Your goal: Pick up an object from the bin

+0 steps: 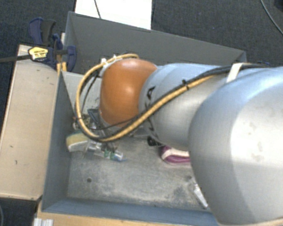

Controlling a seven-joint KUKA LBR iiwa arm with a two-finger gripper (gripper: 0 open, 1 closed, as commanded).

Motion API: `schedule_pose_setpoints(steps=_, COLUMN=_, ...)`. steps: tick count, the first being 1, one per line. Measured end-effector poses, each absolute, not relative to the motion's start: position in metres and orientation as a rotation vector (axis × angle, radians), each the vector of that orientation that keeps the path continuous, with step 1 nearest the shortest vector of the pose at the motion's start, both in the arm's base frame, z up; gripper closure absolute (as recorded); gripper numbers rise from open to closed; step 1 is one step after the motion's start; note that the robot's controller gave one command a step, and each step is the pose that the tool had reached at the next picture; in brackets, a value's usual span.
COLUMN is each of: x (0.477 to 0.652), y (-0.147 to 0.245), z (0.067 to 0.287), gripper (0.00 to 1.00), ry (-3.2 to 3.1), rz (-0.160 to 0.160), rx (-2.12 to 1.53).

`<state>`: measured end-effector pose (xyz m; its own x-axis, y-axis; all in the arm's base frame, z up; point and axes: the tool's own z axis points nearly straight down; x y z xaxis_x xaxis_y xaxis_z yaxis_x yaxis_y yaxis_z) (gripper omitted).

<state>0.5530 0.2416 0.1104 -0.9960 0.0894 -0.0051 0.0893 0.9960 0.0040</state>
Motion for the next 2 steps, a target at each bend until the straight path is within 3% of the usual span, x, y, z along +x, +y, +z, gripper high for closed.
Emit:
schedule_pose_setpoints(steps=1, x=0.542, y=0.216, z=0.069, gripper=1.0, ry=3.143, rz=-0.002, rx=-0.043)
schedule_pose_setpoints(steps=2, x=0.536, y=0.245, z=0.133, gripper=1.0, ry=3.134, rz=0.007, rx=-0.063)
